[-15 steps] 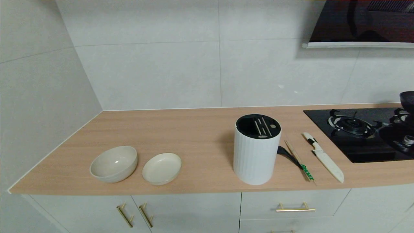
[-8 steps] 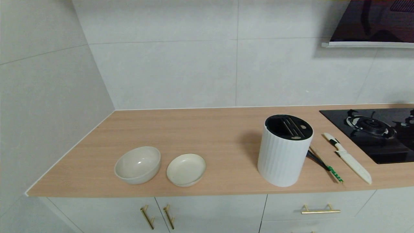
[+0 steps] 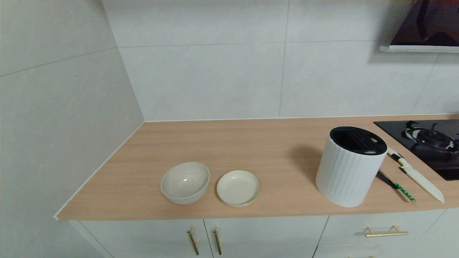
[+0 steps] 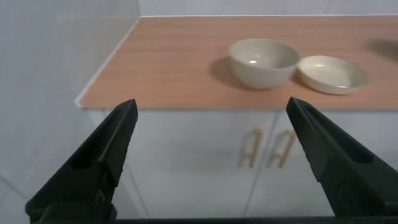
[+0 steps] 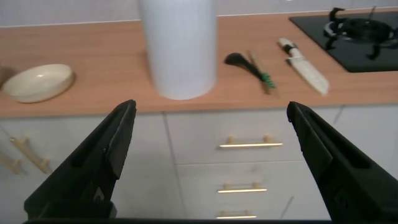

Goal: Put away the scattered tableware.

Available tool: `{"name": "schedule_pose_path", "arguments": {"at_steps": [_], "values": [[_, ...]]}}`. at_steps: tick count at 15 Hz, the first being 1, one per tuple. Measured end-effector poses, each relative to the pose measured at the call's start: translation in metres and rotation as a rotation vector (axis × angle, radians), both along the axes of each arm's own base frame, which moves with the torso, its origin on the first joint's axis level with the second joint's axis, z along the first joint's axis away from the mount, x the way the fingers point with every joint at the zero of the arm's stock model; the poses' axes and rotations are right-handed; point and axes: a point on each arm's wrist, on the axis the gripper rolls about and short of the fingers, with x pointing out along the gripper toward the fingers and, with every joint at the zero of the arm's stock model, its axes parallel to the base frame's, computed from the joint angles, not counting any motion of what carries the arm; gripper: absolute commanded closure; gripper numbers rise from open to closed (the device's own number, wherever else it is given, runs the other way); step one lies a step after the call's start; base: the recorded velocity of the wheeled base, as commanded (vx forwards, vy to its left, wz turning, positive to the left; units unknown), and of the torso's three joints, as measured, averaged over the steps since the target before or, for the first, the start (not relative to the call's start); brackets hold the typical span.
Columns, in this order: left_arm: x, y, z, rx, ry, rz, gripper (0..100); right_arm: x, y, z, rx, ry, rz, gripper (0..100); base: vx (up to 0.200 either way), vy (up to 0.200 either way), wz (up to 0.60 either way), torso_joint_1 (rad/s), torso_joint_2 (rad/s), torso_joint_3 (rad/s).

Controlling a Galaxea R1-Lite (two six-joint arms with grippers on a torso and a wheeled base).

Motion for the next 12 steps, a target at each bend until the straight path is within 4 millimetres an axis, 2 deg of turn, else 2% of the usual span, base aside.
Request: {"name": "schedule_pose_path", "arguments": {"at_steps": [9,12], "values": [[0.0000,0.0000,0.0000,0.000,0.000,0.000,0,0.0000,0.0000,0.0000,0.000,0.000,0.000,0,0.000,0.200,0.00,0.002,0.00,0.003],[0.0000,0.0000,0.0000,0.000,0.000,0.000,0,0.0000,0.0000,0.0000,0.000,0.000,-0.001,0,0.000,0.000,0.00,0.000,0.00,0.000]]}}
